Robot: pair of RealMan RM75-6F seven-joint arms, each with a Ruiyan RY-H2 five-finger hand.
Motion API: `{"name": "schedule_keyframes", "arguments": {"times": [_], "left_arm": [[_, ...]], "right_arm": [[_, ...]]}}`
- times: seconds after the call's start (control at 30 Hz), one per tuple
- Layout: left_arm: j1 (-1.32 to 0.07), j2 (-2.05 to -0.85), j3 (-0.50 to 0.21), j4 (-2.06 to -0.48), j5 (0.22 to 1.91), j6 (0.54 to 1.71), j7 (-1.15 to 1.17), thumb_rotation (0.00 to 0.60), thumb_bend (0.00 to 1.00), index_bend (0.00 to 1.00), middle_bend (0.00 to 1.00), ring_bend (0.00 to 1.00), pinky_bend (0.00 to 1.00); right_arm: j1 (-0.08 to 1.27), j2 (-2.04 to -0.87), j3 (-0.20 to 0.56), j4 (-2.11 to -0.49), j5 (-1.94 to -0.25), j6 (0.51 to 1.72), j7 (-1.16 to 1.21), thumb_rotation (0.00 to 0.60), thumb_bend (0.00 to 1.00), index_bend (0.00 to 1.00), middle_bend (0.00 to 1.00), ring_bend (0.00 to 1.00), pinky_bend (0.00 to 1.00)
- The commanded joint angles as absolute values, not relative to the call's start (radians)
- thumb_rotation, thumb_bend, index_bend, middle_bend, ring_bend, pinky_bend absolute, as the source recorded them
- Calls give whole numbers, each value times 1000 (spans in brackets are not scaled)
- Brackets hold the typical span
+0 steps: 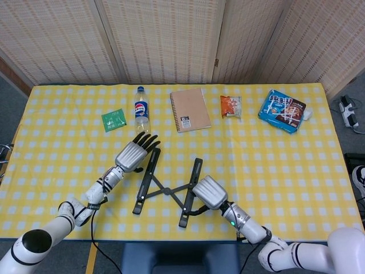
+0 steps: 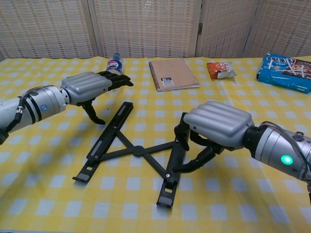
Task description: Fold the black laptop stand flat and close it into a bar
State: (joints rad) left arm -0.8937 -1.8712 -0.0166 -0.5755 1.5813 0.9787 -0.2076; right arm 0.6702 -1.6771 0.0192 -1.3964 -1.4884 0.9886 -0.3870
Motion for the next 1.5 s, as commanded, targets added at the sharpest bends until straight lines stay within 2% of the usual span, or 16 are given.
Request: {"name": "schedule_keyframes", "arguments": {"times": [0.03, 0.1, 0.23, 0.27, 0.33, 0.5, 0.6, 0.67, 1.5], "left_arm": [[-891, -1870, -18, -578, 1579, 982, -208, 600, 134, 7, 26, 0, 0], [-890, -1869, -17, -578, 1577, 981, -205, 600, 134, 6, 26, 0, 0], [-890, -1868, -19, -580, 1573, 978, -199, 600, 133, 4, 26, 0, 0], [-890, -1869, -20, -583, 1572, 978, -200, 600, 133, 3, 26, 0, 0], [-891, -1870, -20, -586, 1571, 977, -199, 600, 134, 1, 26, 0, 0], [-894, -1873, -21, -593, 1571, 978, -193, 600, 134, 0, 26, 0, 0], [-896, -1872, -23, -597, 1569, 978, -190, 600, 134, 0, 26, 0, 0], [-896, -1872, -24, -599, 1568, 977, -188, 600, 133, 0, 25, 0, 0], [-899, -1878, -23, -610, 1565, 975, -208, 600, 134, 0, 26, 0, 0]], "right_arm": [[669, -1677, 23, -1389, -1472, 979, -415, 171, 82, 658, 947, 1000, 971], [672, -1676, 20, -1377, -1482, 985, -448, 150, 81, 650, 947, 1000, 971], [679, -1667, 17, -1360, -1510, 996, -459, 173, 82, 642, 948, 1000, 971], [681, -1664, 16, -1356, -1516, 996, -458, 203, 82, 639, 948, 1000, 971], [686, -1660, 14, -1349, -1526, 993, -457, 299, 81, 628, 948, 1000, 971], [697, -1667, -1, -1324, -1577, 1006, -443, 475, 82, 610, 954, 1000, 975], [699, -1675, -9, -1306, -1598, 1014, -425, 557, 81, 604, 957, 1000, 983], [700, -1681, -12, -1292, -1608, 1018, -423, 588, 81, 604, 957, 1000, 983], [745, -1799, 14, -1151, -1646, 1021, -376, 600, 80, 605, 961, 1000, 985]]}}
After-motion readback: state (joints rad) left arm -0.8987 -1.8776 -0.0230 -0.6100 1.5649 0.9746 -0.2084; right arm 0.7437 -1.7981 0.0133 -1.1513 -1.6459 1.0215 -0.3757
